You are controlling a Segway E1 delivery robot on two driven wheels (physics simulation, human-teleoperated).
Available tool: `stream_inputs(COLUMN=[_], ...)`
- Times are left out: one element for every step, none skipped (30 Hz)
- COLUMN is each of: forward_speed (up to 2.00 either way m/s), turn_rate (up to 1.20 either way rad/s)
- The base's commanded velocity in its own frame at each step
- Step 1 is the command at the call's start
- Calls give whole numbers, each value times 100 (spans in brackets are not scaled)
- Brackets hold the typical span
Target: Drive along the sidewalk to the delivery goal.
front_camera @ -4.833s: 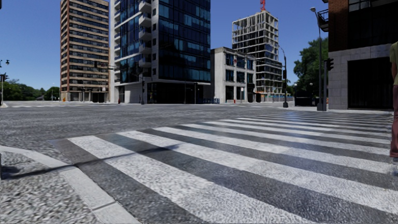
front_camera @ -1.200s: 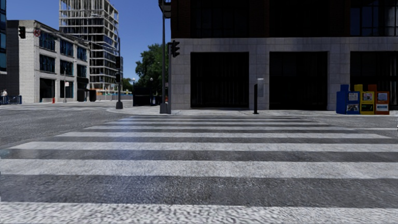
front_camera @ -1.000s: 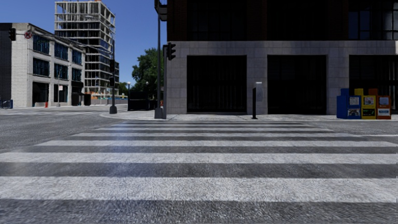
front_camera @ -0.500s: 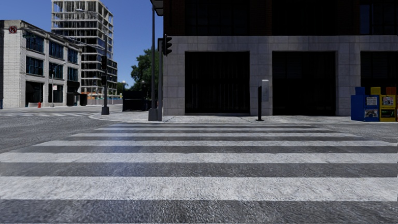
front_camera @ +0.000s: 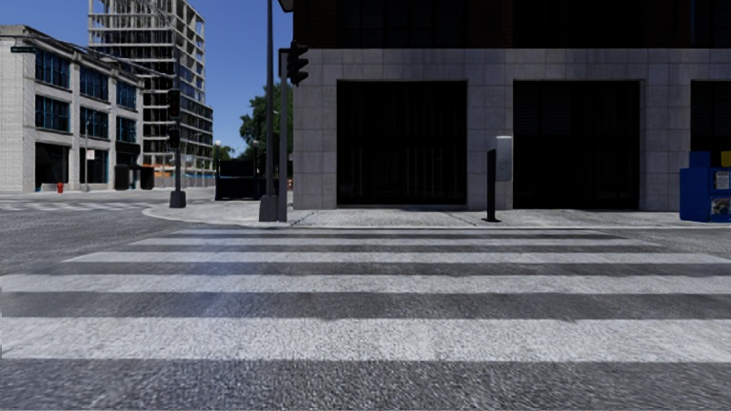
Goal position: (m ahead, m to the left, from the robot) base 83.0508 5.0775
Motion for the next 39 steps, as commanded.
stream_inputs(forward_speed=[200,200,200,200,200,200,200,200,200,200,200,200,200,200,200,200,200,200,200,200,200,200,200,200,200,200,200,200,200,200,200,200,200,200,200,200,200,200,200], turn_rate=[0,0,0,0,0,0,0,0,0,0,0,0,0,0,0,0,2,2,6,9,10,11,13,13,13,13,13,13,13,13,13,8,2,1,1,1,0,0,0])
